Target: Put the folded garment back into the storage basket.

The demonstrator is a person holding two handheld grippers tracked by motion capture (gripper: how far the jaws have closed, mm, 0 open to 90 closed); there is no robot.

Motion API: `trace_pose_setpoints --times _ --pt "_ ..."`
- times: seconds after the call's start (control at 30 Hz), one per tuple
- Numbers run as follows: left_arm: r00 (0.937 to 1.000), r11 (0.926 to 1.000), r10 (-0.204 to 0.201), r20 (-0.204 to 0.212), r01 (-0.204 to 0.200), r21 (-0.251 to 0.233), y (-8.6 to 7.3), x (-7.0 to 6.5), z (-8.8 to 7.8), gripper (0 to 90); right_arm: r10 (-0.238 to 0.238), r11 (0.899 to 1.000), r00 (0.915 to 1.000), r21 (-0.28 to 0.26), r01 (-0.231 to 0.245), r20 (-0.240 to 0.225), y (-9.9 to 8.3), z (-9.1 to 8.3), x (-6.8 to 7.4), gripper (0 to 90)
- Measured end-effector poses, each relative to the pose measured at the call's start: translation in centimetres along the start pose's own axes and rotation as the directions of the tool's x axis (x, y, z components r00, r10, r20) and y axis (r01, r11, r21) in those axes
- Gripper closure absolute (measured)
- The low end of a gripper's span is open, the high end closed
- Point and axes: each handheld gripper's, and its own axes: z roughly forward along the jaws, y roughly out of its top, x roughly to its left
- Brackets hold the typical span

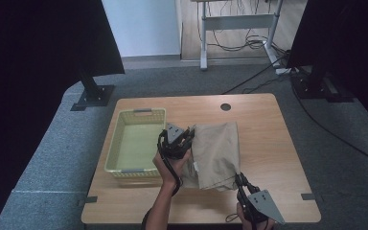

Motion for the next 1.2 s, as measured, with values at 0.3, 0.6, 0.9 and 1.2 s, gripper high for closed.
trace_pose_setpoints --times 0.3,0.6,0.9,1.2 --pt "0.9999 0.9999 0.001 -0.012 -0.001 -0.010 0.5 0.6 -0.7 81.5 -0.007 1.000 0.9999 -0.009 0.007 -0.008 0.5 0.2 0.4 83.4" --pt "0.9998 0.9998 -0.003 -0.019 0.002 -0.020 1.0 1.2 -1.3 81.5 -0.015 1.000 0.9997 -0.017 0.015 -0.018 1.1 0.6 0.9 83.4" --pt "0.9993 0.9998 -0.004 -0.037 0.003 -0.021 1.2 1.9 -1.9 81.6 -0.026 0.999 0.9990 -0.023 0.025 -0.037 1.5 1.1 2.0 83.4" --pt "0.9987 0.9997 -0.011 -0.049 0.010 -0.022 1.2 2.6 -2.3 81.5 -0.036 0.999 0.9982 -0.024 0.035 -0.047 1.8 1.6 2.6 83.4"
